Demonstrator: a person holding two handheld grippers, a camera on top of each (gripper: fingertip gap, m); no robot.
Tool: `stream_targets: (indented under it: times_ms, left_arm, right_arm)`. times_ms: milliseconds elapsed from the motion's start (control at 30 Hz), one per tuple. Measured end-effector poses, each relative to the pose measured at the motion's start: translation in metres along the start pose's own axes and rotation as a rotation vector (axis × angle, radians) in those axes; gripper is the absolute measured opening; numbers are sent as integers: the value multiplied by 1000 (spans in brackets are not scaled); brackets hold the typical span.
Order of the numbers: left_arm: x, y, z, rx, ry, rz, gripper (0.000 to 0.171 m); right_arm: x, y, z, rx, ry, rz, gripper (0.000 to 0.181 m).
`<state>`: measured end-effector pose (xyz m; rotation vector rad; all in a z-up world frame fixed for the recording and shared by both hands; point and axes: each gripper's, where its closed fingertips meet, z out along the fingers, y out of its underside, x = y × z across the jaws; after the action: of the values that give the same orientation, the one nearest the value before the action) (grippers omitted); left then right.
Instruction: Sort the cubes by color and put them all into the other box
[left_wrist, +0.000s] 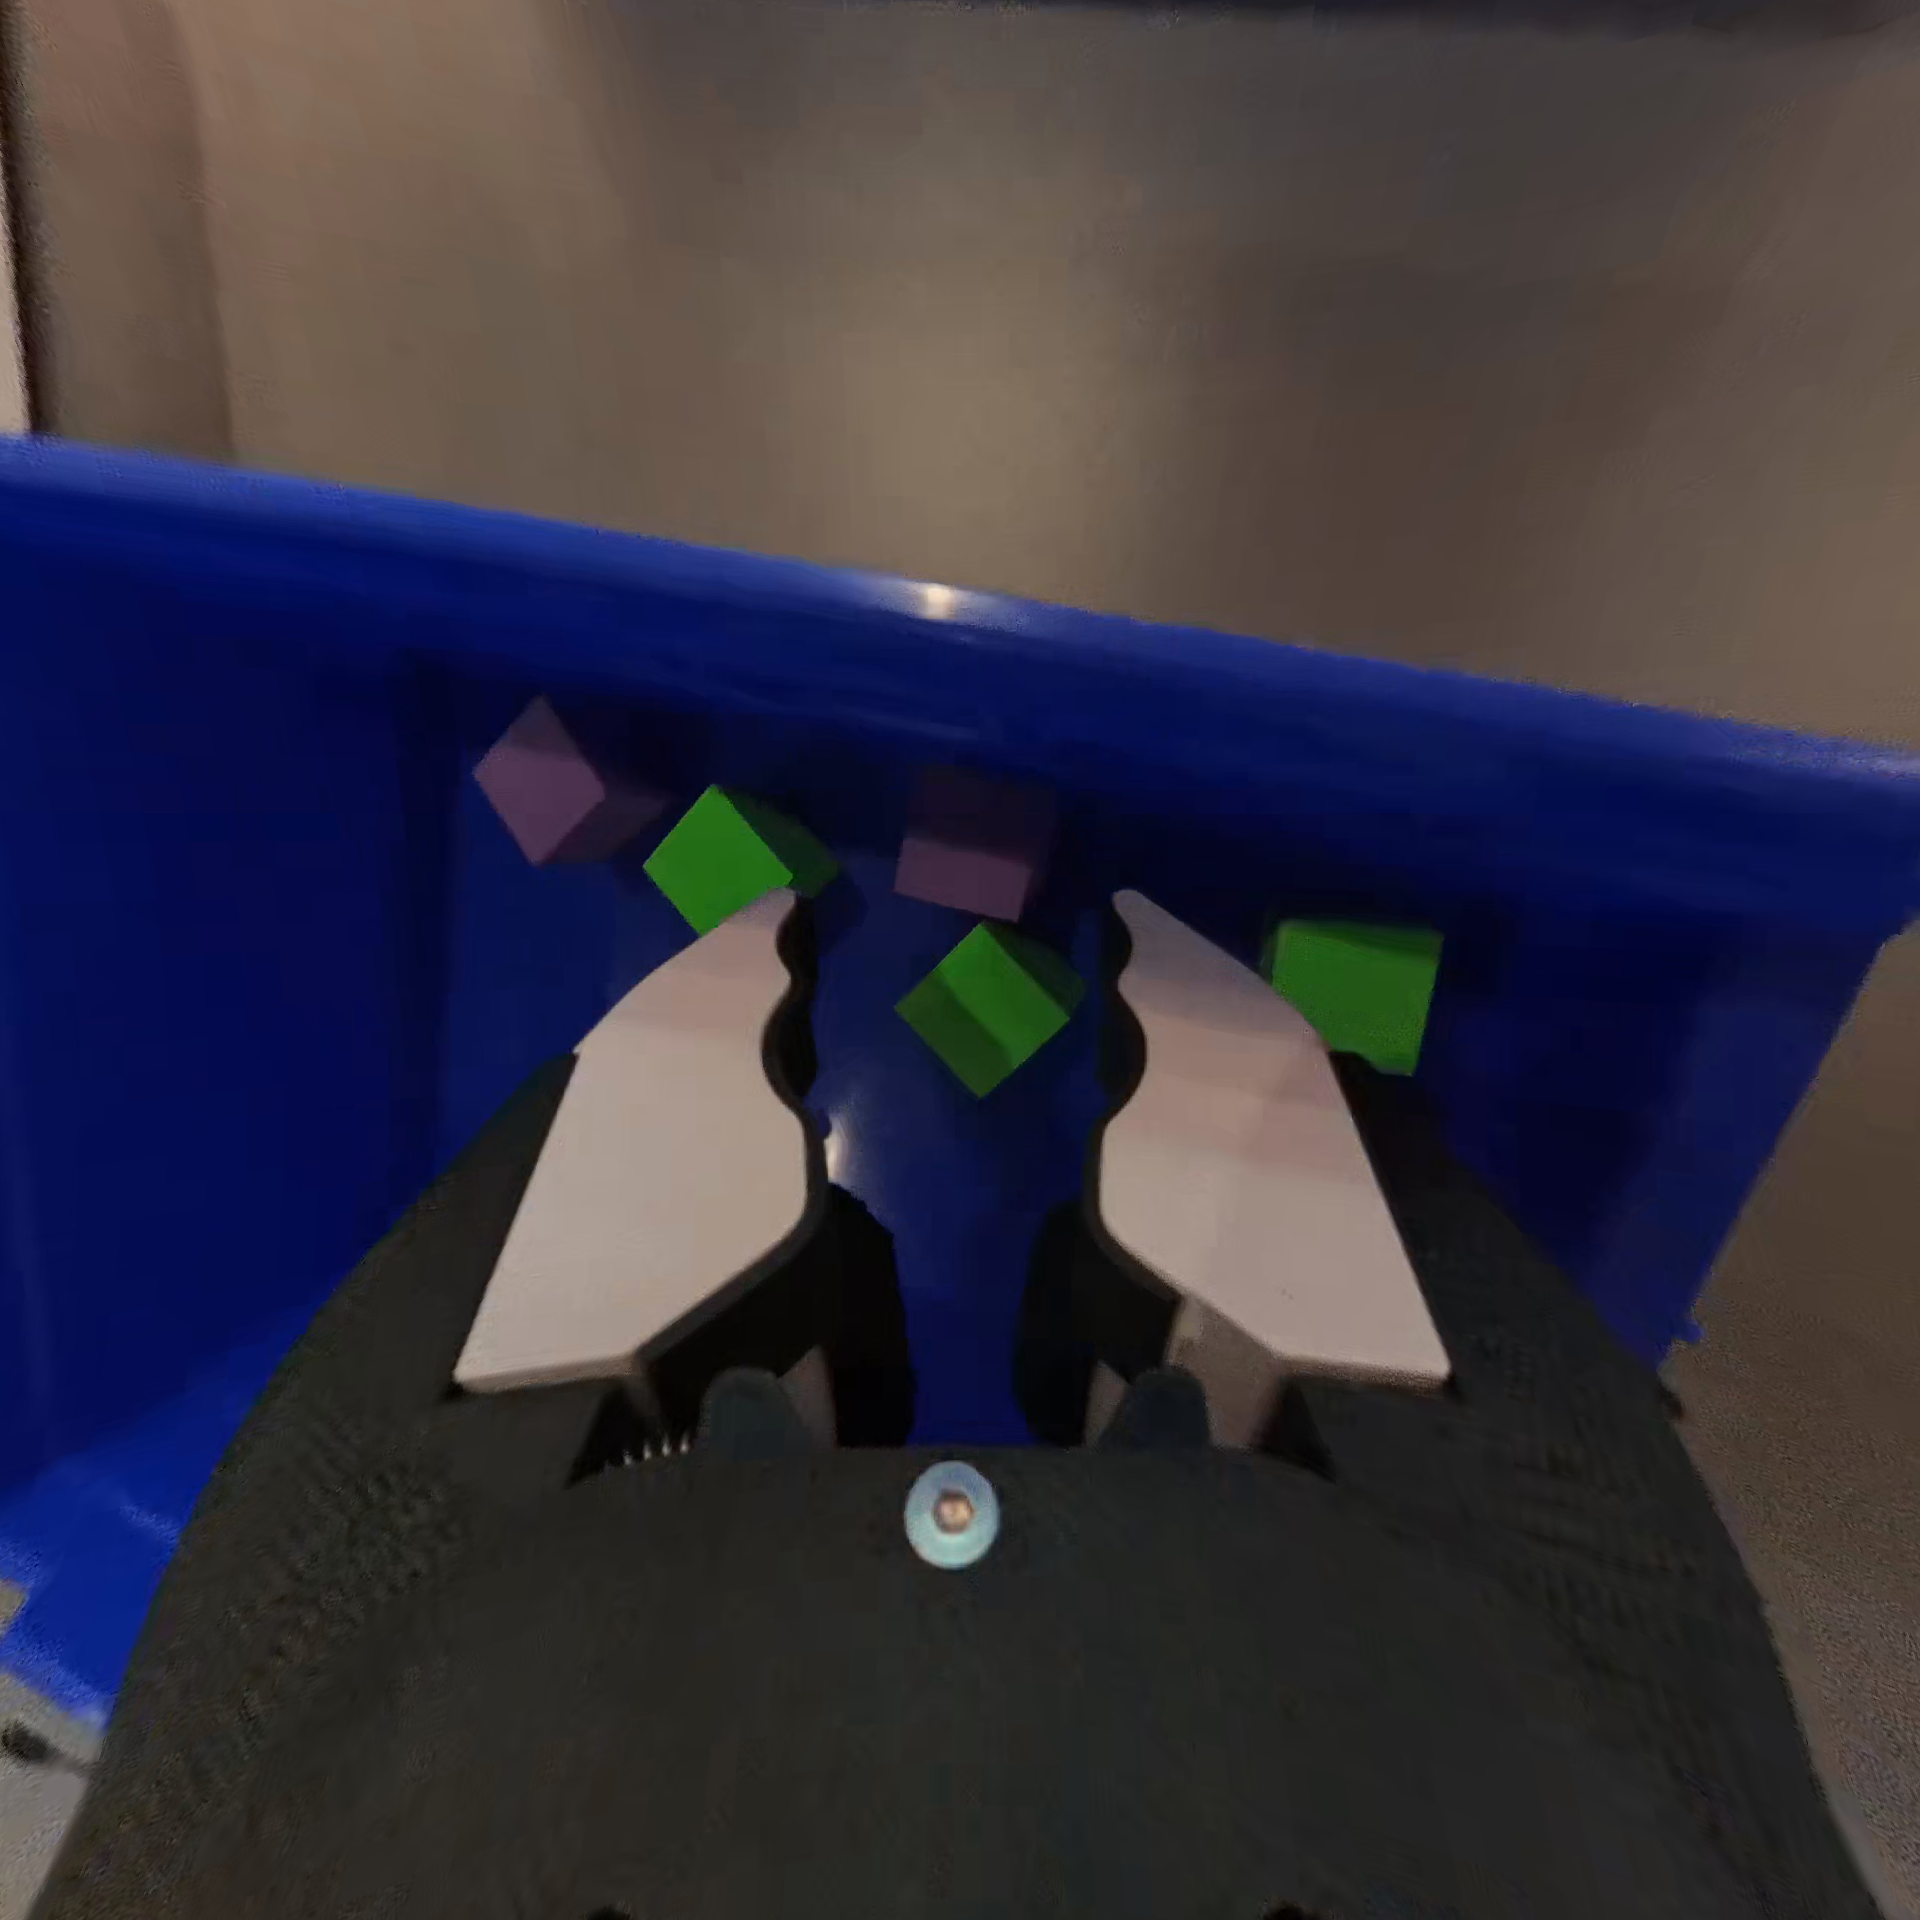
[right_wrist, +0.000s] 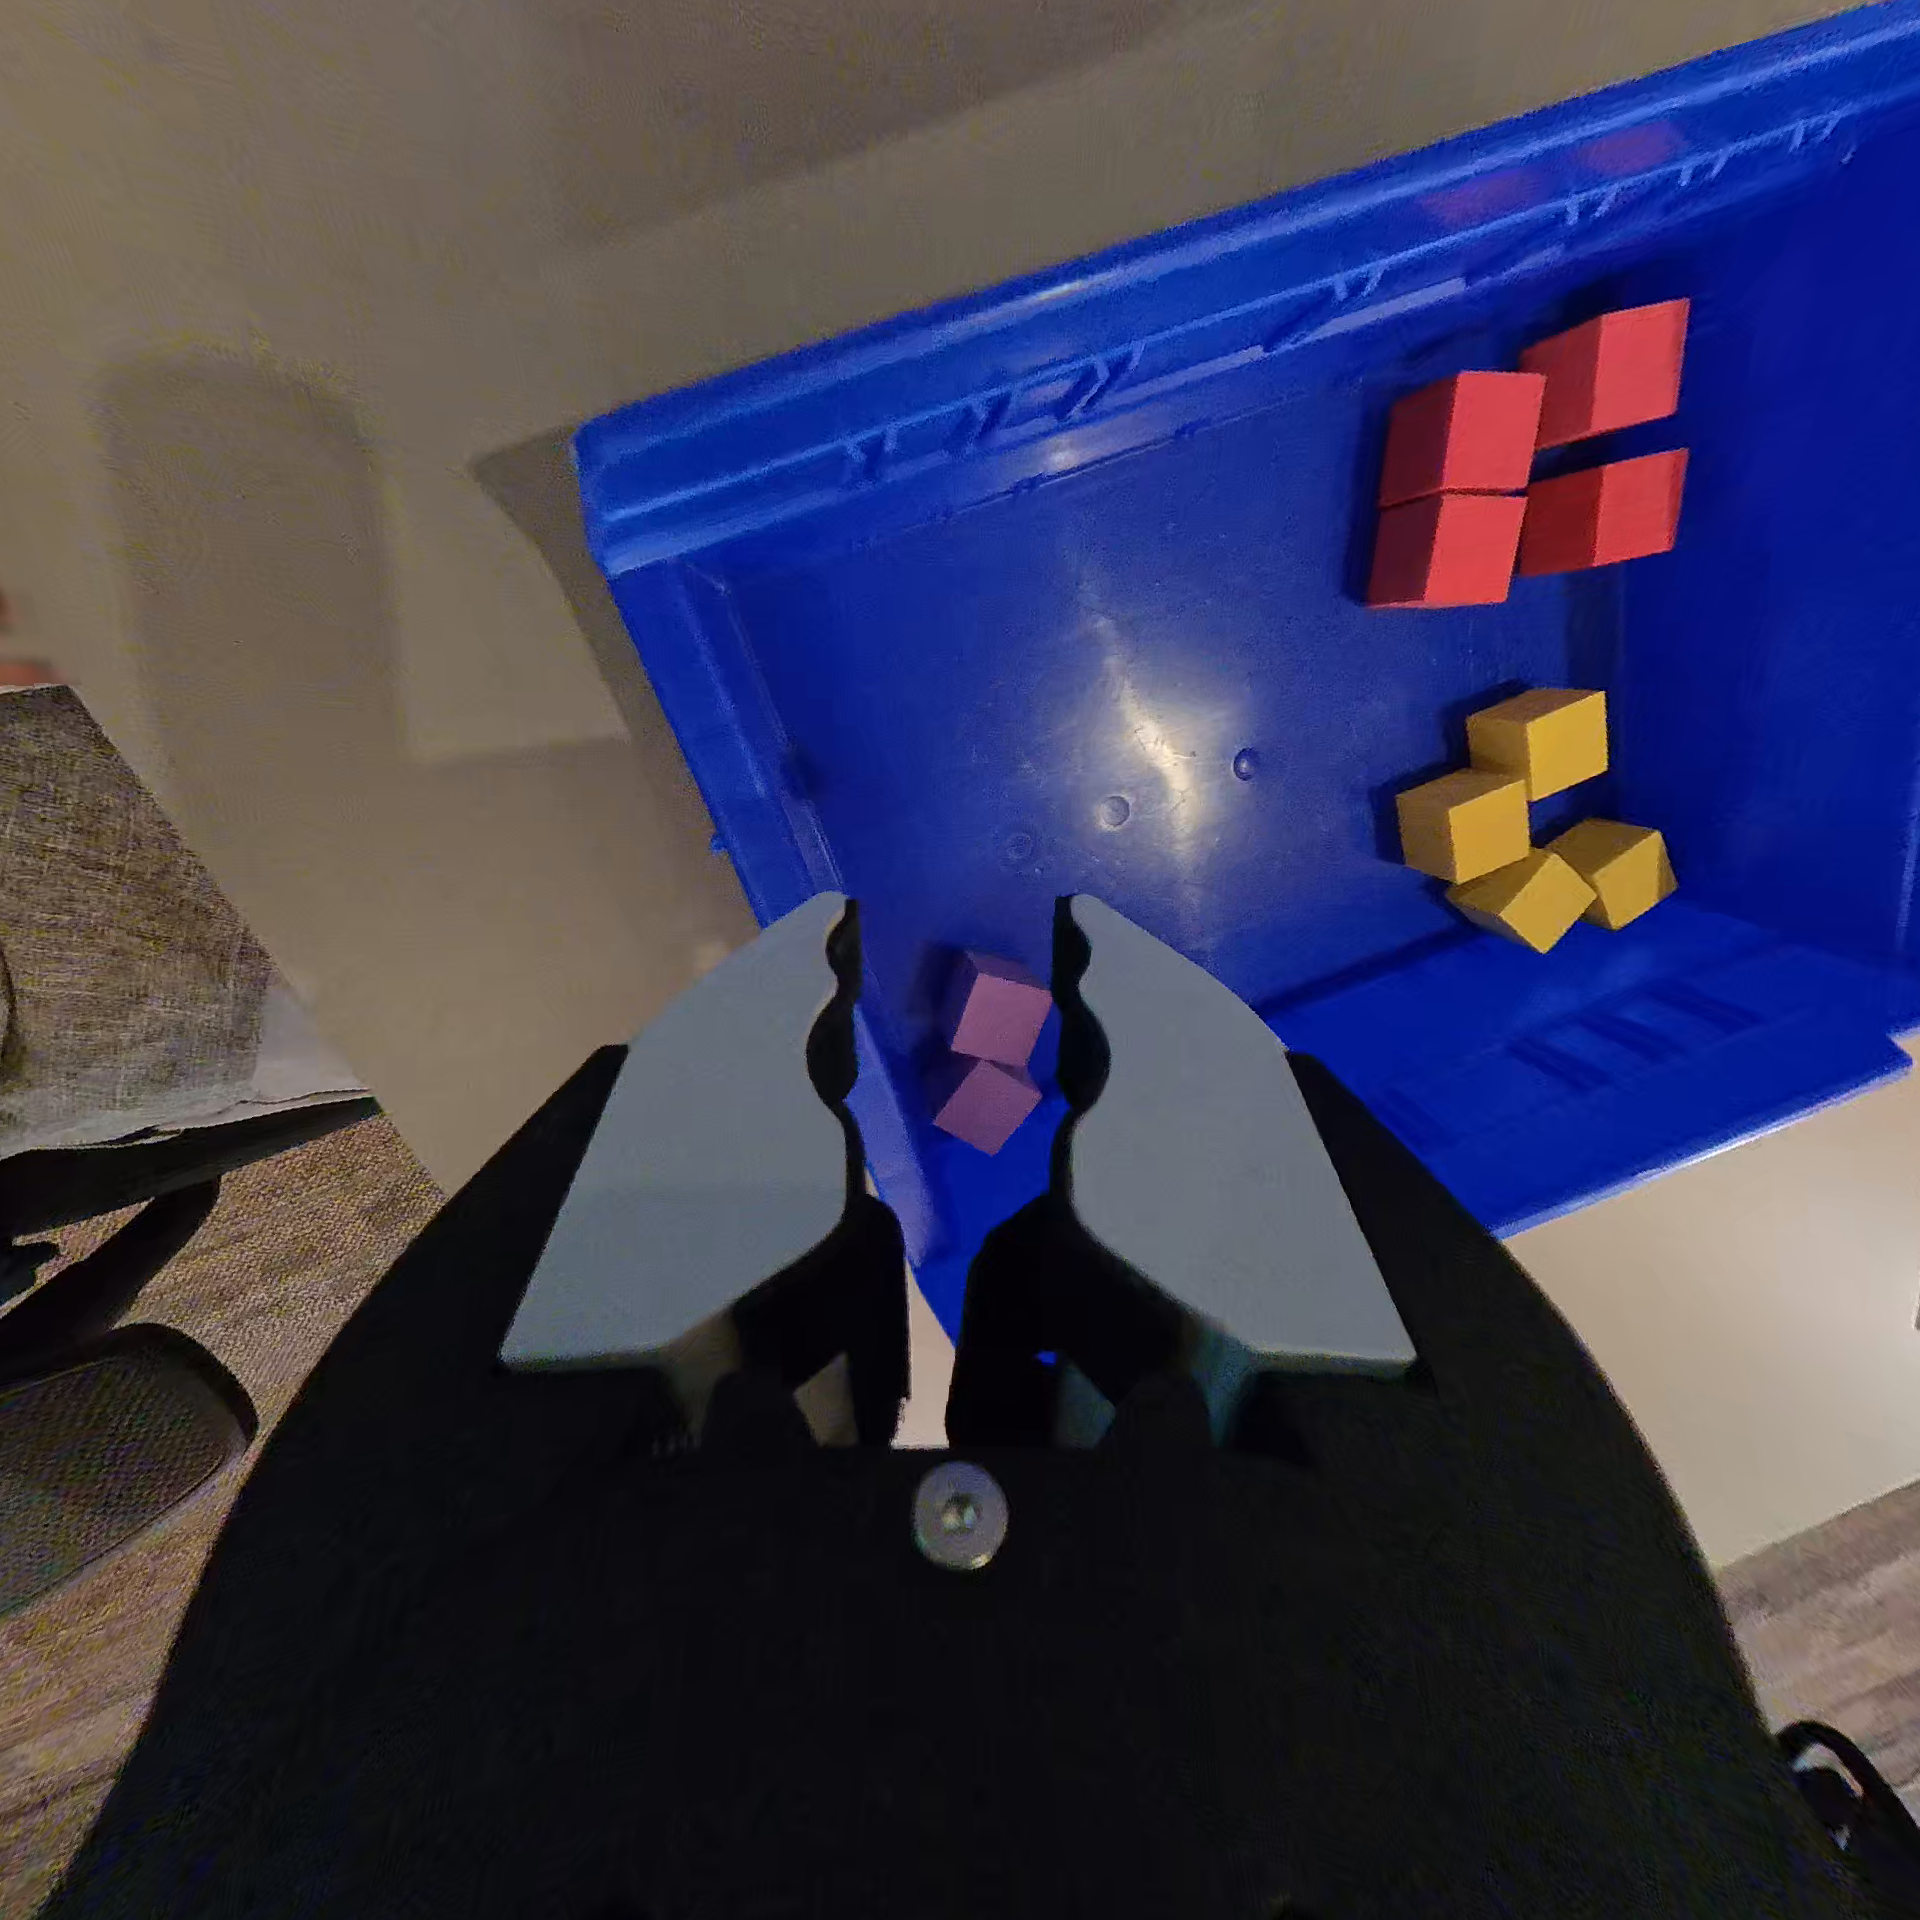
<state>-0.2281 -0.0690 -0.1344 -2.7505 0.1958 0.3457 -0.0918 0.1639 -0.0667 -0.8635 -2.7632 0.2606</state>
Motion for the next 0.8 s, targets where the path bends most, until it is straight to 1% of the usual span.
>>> stream_targets:
  times_ms: [133,233,300,333,367,433,500,567,633,700,733,767,800]
  left_arm:
    - [7,-6,7,8,115,107,51]
    - [7,-2,15,-54,143,158,47]
    - [9,0,21,-70,169,174,39]
    - [7,0,23,-73,165,183,38]
    - [5,0,23,-70,161,190,30]
    - [4,1,23,-70,178,183,29]
    - [0,3,22,-82,154,180,28]
    - [-5,3,14,-56,132,150,28]
    - [-10,1,-1,6,118,72,28]
    - [-12,-6,-25,133,134,-48,29]
    - [-10,-13,-41,230,172,-123,29]
    - [-6,-25,-60,354,230,-201,28]
    - [0,-39,-83,507,312,-279,28]
  right_arm:
    - [0,0,2,13,-14,10,35]
    - [1,1,3,10,-18,15,36]
    - [1,1,2,10,-17,14,35]
    - [0,0,1,10,-17,14,35]
    - [0,0,1,12,-16,13,35]
    - [-1,-2,-1,14,-13,8,35]
    - [-1,-3,-2,7,-11,1,35]
    - [-2,-6,-4,8,-6,-6,35]
    - [-5,-15,-7,43,3,-28,36]
    - [-11,-37,-12,154,32,-86,38]
    - [-15,-52,-16,232,52,-126,38]
    - [-21,-68,-21,315,69,-165,38]
    - [-28,-84,-26,399,87,-198,39]
